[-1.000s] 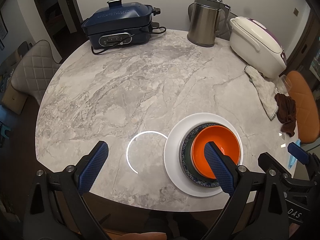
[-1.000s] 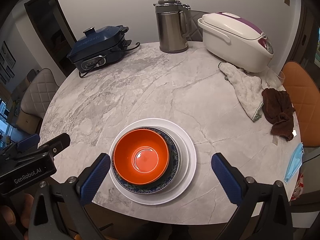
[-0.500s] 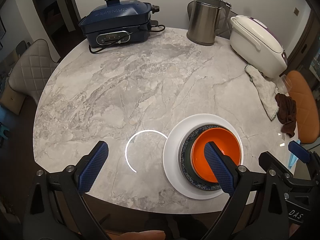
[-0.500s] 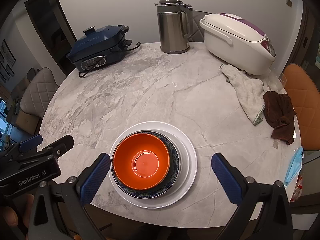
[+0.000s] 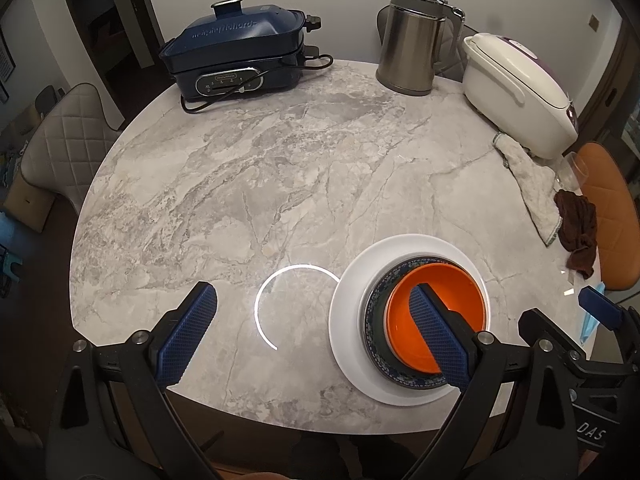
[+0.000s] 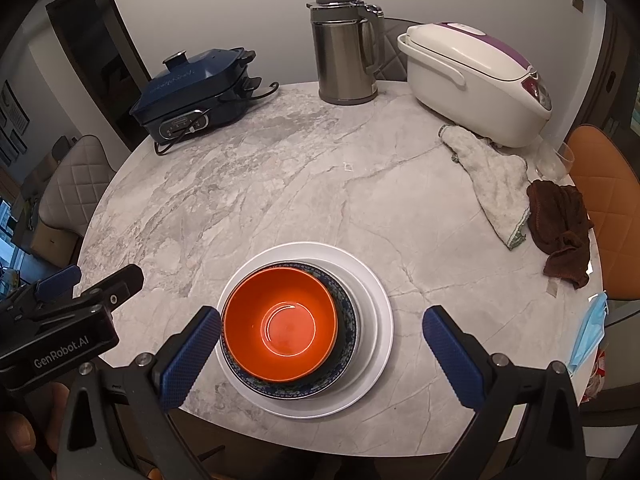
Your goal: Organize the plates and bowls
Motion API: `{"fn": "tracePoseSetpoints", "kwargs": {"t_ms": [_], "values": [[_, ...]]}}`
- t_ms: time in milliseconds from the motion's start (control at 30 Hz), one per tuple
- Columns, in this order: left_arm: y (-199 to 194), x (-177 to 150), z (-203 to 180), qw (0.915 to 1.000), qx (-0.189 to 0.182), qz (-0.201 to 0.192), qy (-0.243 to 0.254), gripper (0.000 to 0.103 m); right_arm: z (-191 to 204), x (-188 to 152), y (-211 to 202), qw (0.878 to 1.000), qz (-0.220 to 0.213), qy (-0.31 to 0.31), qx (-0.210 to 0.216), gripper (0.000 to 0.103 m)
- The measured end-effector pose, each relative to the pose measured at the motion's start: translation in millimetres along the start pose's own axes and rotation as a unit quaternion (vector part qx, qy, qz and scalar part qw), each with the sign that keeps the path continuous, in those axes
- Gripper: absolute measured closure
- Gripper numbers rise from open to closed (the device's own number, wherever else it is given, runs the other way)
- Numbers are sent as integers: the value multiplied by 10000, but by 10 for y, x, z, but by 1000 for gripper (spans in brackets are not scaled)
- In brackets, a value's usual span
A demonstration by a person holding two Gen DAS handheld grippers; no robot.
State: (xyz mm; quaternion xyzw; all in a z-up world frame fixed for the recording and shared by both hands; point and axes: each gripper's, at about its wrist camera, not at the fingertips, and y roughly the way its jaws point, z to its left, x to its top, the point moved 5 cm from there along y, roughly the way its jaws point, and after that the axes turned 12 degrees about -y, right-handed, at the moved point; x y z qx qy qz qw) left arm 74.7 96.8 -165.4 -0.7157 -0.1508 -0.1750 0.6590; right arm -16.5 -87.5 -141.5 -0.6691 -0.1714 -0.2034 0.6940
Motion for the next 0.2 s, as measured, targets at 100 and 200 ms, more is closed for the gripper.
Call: {"fn": "tracePoseSetpoints", "kwargs": {"t_ms": [100, 200], "values": [[-11, 12, 13, 10000, -5, 0, 0, 5, -3, -3, 2, 10000, -1, 1, -2, 0], [-15, 22, 24, 10000, -17, 0, -6, 5, -1, -2, 0, 10000, -3, 1, -4, 0]]}}
